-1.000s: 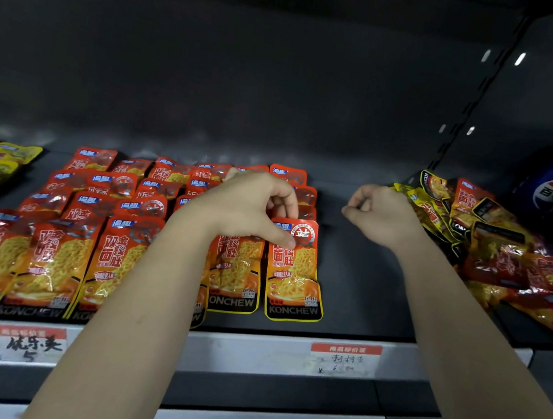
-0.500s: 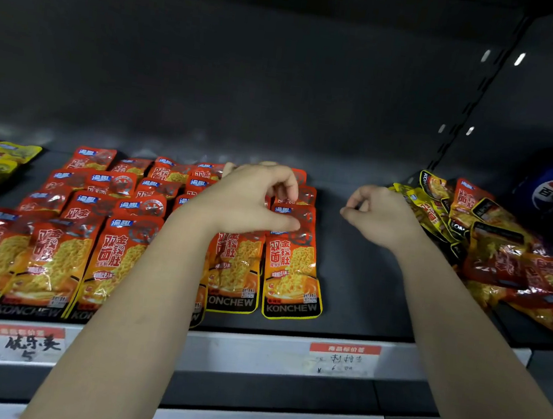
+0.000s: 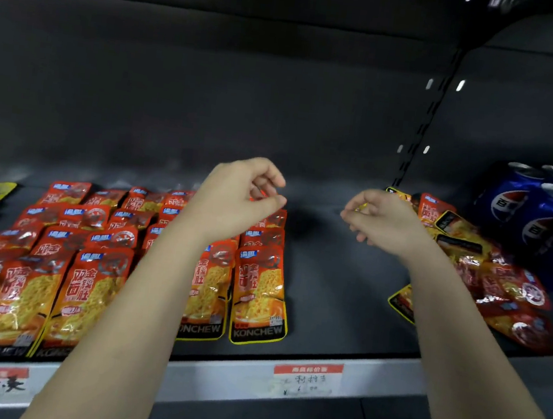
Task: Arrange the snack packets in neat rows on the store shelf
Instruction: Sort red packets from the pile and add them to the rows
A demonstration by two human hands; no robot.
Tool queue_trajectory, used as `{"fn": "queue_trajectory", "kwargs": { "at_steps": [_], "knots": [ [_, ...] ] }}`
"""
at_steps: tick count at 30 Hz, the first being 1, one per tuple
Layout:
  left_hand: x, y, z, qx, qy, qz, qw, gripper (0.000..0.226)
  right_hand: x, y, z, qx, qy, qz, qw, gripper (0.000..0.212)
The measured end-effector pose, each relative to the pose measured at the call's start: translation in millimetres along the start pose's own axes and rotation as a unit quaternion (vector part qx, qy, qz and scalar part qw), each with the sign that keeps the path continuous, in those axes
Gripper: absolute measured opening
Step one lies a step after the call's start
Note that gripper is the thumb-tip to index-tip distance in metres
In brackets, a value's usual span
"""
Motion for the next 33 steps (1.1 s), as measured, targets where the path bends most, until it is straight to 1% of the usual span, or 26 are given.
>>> {"fn": "queue_trajectory", "kwargs": {
  "at_steps": [4,8,10,12,15,18,22,27,29,31,33],
  "knots": [
    [-42,19,6,-0.013,-0.025,-0.011,1.0,0.012,23,20,-8,-0.009,0.015,0.035,0.999,0.01],
    [-100,29,10,-0.016,-0.093,0.012,0.995,0.012,42,42,-16,-0.01,0.02,0.02,1.0,0.006],
    [-127,37,9,-0.011,-0.141,0.043,0.989,0.016,51,51,-21,-0.006,0.021,0.011,1.0,0.003],
    [-154,45,7,0.003,-0.206,0.076,0.976,0.026,60,60,-26,-0.002,0.027,0.003,1.0,0.003],
    [-187,59,5,0.015,-0.277,0.107,0.955,0.052,70,69,-30,0.005,0.036,0.004,0.999,0.005],
    [-205,67,7,0.023,-0.29,0.147,0.945,0.072,77,78,-31,0.0,0.034,0.023,0.999,0.003],
    [-215,65,10,0.055,-0.285,0.127,0.949,0.08,83,86,-34,0.004,0.047,0.04,0.998,0.003],
    [-219,60,9,0.08,-0.282,0.085,0.952,0.081,86,95,-36,0.005,0.05,0.051,0.997,0.003],
    [-216,56,11,0.106,-0.29,0.053,0.95,0.075,88,96,-35,0.004,0.054,0.069,0.996,0.004],
    [-210,52,12,0.148,-0.298,-0.034,0.942,0.057,89,96,-34,0.006,0.062,0.082,0.995,0.005],
    [-198,46,16,0.173,-0.279,-0.096,0.94,0.031,87,95,-32,0.003,0.059,0.1,0.993,0.006]
  ]
}}
Point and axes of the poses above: each hand's wrist, its own z-axis towards the middle knuckle, its own x-axis out of the back of the hand, y = z × x, the point moved 5 cm from there along z, towards the middle knuckle, and after that the axes turned 10 degrees about -z, right-handed, at the moved point
